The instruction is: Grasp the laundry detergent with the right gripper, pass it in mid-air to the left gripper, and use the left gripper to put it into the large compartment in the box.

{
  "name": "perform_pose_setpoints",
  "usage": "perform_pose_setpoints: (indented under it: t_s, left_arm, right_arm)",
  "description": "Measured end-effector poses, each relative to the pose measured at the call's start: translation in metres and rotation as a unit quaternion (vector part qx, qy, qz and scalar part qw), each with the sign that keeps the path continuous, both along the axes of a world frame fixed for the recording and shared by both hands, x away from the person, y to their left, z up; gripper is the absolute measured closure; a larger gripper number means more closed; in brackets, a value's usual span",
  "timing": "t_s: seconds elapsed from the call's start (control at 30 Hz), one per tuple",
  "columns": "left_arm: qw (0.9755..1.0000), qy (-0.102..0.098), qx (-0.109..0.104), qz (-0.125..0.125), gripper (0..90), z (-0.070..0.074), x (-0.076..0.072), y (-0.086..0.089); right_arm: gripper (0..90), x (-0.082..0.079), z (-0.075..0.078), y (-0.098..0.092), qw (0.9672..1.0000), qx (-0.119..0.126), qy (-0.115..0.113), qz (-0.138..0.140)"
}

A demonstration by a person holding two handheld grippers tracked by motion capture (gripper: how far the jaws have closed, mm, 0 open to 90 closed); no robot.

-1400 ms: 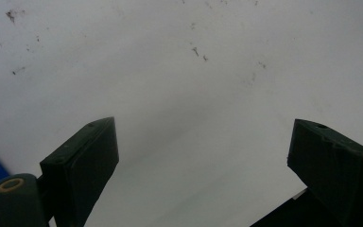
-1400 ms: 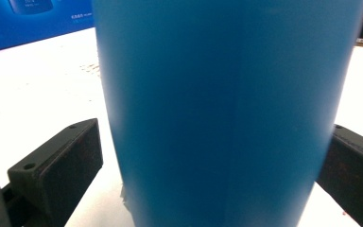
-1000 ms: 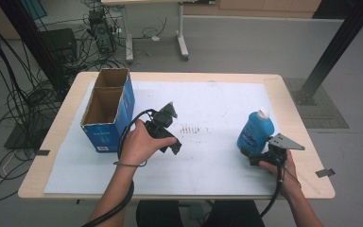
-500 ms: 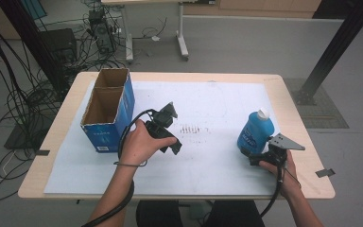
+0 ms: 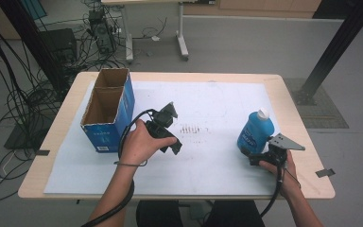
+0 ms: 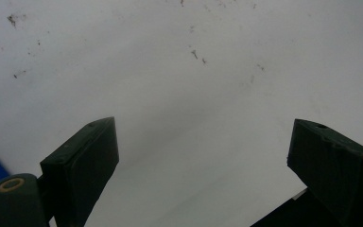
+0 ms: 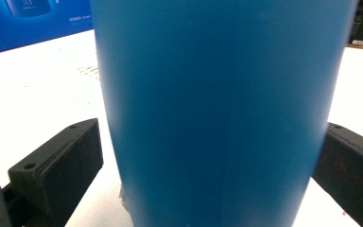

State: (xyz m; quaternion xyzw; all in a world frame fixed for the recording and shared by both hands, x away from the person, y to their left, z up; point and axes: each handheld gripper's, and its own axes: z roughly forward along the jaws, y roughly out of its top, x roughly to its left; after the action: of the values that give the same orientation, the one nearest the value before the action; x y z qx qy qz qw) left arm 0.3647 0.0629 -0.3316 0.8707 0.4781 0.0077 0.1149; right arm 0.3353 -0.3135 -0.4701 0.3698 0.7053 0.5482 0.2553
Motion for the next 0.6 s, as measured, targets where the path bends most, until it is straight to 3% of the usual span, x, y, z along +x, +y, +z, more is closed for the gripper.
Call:
perform_pose_setpoints:
  t_s: [0.33,0.6]
  left_arm:
    - [1.0,0.0,-0.002,0.001,10.1,-0.0005,-0.001,0.0007]
    - [1.0,-0.002,-0.002,0.002,10.1,0.0012,-0.0019,0.0024]
  right_arm:
    - [1.7,-0.0001,0.0002,0.003,1.0,0.0,-0.001,0.0]
    - [9.9,0.0002,0.0001,0.0051,1.0,0.0,-0.004,-0.008]
